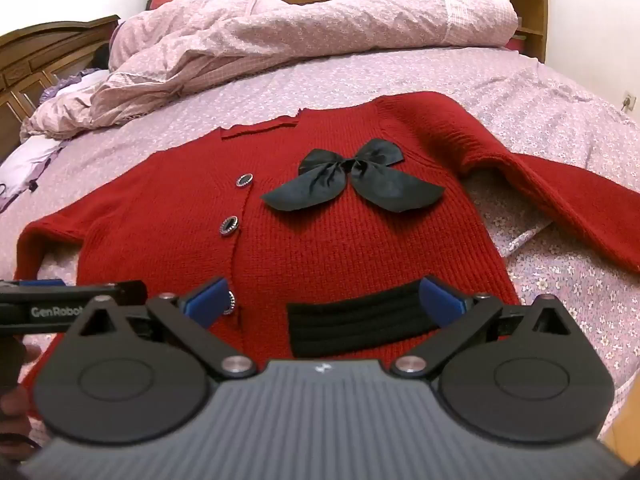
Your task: Fold small clothes
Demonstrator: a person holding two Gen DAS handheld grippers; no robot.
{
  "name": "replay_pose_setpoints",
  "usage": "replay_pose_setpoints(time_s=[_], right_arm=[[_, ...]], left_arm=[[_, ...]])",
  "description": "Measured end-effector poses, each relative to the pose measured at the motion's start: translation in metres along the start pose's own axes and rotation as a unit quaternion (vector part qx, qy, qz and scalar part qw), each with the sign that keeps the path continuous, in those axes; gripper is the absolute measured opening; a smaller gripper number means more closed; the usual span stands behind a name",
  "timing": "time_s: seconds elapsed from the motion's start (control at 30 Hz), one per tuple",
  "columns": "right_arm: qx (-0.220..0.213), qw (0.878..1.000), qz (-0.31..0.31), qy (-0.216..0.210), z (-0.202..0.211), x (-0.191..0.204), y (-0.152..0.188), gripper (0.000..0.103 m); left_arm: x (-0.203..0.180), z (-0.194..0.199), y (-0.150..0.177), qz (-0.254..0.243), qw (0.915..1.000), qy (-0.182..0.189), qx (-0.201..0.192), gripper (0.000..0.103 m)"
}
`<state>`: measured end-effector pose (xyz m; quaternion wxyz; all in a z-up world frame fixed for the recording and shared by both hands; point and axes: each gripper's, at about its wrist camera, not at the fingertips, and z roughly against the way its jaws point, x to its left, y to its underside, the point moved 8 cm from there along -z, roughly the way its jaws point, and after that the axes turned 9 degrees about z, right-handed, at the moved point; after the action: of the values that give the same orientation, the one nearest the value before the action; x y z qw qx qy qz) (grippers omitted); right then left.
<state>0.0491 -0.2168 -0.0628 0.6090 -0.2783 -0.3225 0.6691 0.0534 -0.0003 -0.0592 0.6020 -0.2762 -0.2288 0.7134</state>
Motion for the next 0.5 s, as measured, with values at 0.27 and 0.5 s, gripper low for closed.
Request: replay_pose_setpoints(time_s=[0.27,0.5], right_arm=[[0.002,1.0,0.001,0.001,-0.0015,-0.0004,0.0005,0.103],[0.005,1.0,0.0,0.001,-0.0018,-0.0004,0.0009,0.103]], left_arm=[[0.0059,-0.0014,0.0028,-0.005,1.0,-0.001,0.0,0.103],[0.0004,0.0002,0.0008,-0.004,1.0,-0.006,0.003,0.103]])
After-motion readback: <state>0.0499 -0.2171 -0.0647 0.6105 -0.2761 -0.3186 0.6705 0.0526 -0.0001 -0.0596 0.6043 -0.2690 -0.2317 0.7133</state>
